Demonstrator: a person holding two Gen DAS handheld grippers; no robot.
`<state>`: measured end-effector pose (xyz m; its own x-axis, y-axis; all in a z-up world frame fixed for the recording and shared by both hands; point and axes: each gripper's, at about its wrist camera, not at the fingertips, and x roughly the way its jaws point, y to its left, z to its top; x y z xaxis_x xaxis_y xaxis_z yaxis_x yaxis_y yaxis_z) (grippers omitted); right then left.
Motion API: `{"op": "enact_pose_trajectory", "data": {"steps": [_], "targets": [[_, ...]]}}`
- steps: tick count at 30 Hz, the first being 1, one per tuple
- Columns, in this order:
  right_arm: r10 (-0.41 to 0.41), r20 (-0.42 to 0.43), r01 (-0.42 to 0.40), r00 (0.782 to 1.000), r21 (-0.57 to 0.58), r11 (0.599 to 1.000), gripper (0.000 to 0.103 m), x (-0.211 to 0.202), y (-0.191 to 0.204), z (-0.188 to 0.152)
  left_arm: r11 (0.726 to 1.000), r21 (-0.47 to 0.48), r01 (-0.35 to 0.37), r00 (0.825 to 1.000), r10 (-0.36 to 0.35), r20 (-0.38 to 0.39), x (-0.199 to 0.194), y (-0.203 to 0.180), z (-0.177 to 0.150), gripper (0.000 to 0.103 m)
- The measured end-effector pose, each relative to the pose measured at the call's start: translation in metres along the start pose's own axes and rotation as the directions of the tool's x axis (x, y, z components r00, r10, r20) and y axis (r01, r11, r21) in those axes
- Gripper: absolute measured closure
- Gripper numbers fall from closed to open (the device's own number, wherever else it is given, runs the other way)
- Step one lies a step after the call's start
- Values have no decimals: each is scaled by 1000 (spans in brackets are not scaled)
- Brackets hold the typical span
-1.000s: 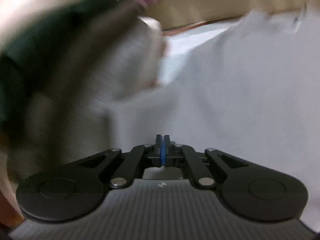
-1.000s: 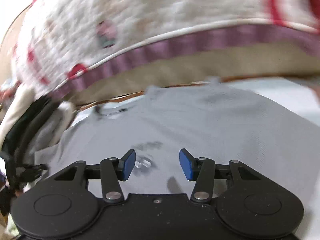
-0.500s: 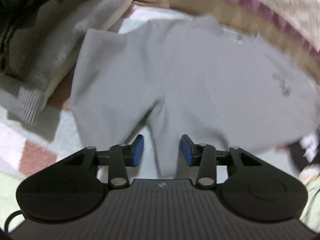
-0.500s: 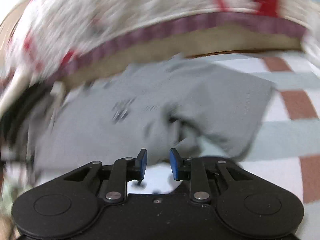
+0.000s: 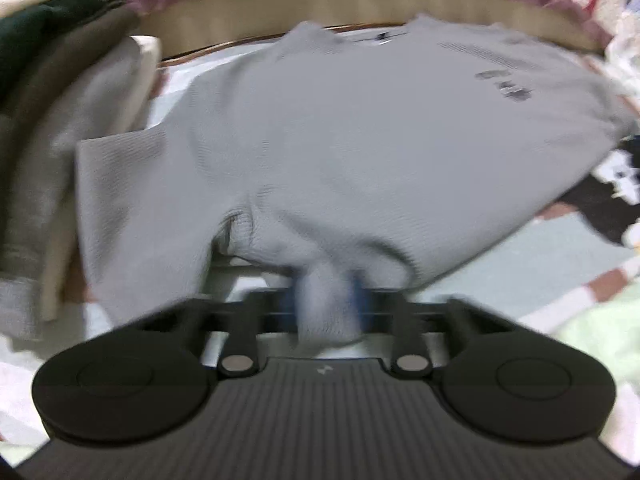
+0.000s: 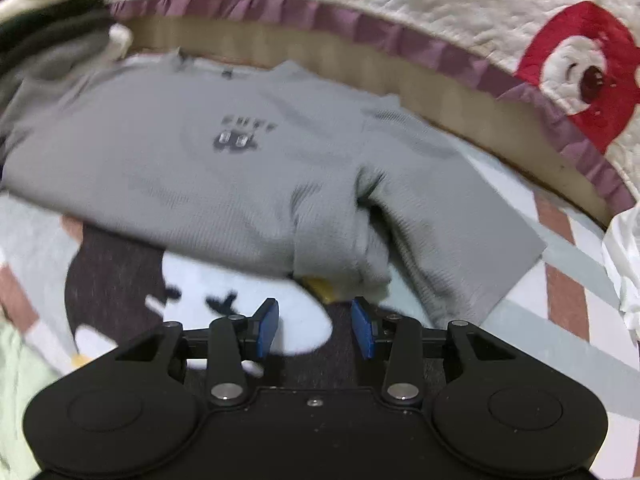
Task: Fold clothes
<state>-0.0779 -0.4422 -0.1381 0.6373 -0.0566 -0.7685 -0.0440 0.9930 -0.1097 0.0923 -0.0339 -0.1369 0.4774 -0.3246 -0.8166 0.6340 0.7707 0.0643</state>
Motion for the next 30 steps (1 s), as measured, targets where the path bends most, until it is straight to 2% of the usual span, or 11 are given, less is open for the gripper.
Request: {"op": "enact_pose_trajectory", "data": {"steps": [4,5,6,9,14,18,20,23,26,28,30], "targets": [[28,76,-32,997,52,998,55,8,-17,10,996,-86,-40,992,50,113,-33,26,10,98],[72,93,-77,993,60,995,69,10,-20,12,991,-125,-38,988,56,141,-42,36,12,98],[119,102,-127,988,77,989,96,9,-26,12,985,-170,-18,989,43,144,-45,46,12,98],[242,148,-261,959,126,957,97,-1,-46,11,978,-210,-12,995,33,96,-39,57,5,98],[120,100,-133,988,132,982,103,-13,-68,1,980,-191,-48,999,52,16,-27,52,-3,97],[37,43,-49,998,323,945,94,-11,-71,-15,968,-248,-37,999,31,-27,-23,52,-9,97],[55,42,-68,998,444,894,85,-16,-75,-20,953,-302,-34,999,21,-45,-23,57,-14,95],[200,108,-220,974,669,710,35,-13,-82,-31,913,-406,-34,998,7,-68,-25,71,-24,84],[311,212,-346,926,806,480,33,5,-74,-45,867,-495,-58,994,6,-106,-24,85,-35,54],[301,198,-319,933,841,437,33,16,-62,-51,828,-559,-52,993,-16,-117,-25,94,-42,54],[279,230,-338,932,828,447,33,20,-56,-48,757,-652,46,992,-109,-57,-31,101,-50,54]]}}
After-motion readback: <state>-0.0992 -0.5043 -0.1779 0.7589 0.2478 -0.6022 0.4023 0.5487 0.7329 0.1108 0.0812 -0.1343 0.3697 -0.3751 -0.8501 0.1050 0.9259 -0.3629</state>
